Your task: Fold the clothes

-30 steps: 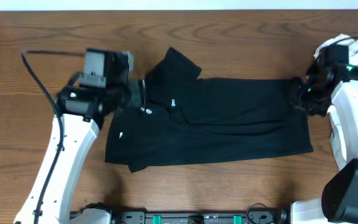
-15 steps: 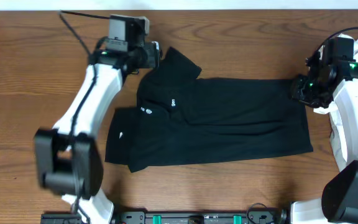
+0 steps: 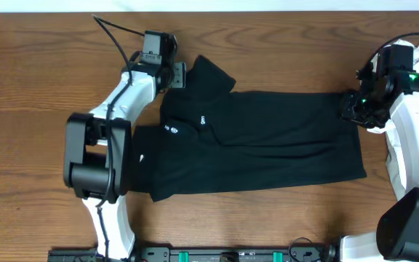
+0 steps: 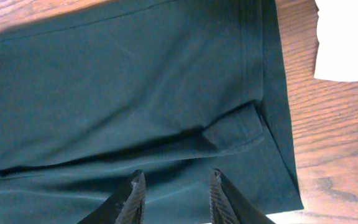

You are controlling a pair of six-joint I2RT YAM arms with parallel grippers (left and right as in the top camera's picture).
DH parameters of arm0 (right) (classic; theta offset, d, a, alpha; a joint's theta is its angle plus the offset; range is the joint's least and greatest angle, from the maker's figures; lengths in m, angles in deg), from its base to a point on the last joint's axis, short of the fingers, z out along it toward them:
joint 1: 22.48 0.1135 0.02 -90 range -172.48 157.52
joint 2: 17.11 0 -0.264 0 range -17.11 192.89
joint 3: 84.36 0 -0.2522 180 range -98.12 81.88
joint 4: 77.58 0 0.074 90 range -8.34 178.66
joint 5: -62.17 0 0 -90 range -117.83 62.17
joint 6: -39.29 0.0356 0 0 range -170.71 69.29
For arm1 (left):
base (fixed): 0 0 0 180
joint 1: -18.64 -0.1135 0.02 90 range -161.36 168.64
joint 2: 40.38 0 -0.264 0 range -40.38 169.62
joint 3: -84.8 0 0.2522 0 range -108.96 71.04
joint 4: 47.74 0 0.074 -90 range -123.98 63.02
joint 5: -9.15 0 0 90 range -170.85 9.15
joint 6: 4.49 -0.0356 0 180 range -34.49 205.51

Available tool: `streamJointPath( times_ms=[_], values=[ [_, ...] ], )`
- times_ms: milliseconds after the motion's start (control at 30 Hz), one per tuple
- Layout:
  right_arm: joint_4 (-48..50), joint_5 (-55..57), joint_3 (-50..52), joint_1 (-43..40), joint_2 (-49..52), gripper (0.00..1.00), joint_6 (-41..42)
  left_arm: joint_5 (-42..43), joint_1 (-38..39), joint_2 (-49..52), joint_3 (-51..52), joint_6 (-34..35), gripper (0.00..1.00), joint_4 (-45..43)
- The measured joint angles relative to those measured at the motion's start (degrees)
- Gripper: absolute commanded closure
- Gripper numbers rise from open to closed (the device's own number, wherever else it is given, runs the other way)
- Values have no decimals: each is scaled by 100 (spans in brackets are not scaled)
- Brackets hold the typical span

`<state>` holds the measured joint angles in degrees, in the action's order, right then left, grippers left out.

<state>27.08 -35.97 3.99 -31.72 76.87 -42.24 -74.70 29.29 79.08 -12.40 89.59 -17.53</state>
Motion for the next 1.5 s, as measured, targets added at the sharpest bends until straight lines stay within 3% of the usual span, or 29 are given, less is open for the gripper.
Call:
streamJointPath(
  times_ms=[700, 933, 1167, 1500],
  values=[
    [-26, 175, 7, -2, 0, 65, 0, -83, 31, 415, 0, -166, 38, -247],
    [-59, 177, 7, -2, 0, 64, 0, -737, 83, 496, -42, -243, 48, -83],
    [-28, 177, 7, -2, 0, 64, -2, -1333, 81, 494, -153, -149, 50, 332],
    [308, 177, 11, -2, 0, 63, -2, -1403, 76, 345, -140, 83, 50, 413]
  ],
)
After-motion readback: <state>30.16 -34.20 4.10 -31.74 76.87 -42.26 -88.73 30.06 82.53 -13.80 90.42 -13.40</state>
